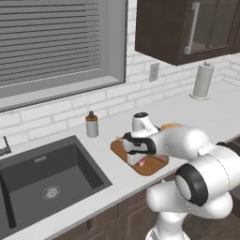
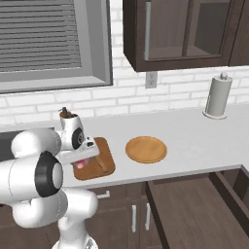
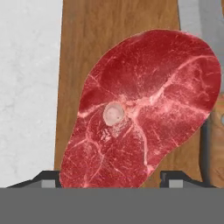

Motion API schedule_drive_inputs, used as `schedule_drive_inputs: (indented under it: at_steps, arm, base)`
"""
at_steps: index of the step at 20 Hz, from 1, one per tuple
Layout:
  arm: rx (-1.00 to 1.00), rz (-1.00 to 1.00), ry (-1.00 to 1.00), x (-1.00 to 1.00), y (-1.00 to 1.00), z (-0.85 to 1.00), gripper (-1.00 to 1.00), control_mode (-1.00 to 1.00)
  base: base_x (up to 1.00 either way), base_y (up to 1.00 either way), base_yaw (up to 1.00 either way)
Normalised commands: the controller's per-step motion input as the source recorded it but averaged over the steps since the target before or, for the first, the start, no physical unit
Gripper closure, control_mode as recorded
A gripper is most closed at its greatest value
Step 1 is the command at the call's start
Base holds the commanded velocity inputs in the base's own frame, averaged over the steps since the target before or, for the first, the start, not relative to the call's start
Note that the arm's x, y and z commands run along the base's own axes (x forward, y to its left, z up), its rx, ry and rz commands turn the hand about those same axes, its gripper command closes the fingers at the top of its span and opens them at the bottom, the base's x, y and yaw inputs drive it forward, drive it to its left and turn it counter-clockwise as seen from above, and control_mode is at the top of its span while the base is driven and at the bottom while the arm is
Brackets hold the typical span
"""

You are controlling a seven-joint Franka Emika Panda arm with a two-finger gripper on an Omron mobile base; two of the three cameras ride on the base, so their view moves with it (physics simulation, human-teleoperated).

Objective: Pick up the knife from the drawer and place it on the cutting board. Then place the meat from the plate to the cutting board.

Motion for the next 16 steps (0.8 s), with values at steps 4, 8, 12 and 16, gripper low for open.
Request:
schedule_drive_inputs:
  at_steps: [4,8,12,16]
  arm:
    - [0.04,0.00,-0.07,-0.24,-0.33,0.28,-1.00,-1.00]
    - [0.13,0.00,-0.51,-0.95,-0.94,0.83,-1.00,-1.00]
    - [0.16,0.00,-0.64,-1.00,-1.00,0.99,-1.00,-1.00]
    - [0.14,0.00,-0.66,-1.00,-1.00,1.00,-1.00,-1.00]
  base:
    - [0.00,0.00,0.00]
    - [0.00,0.00,0.00]
    - [0.00,0.00,0.00]
    - [0.00,0.00,0.00]
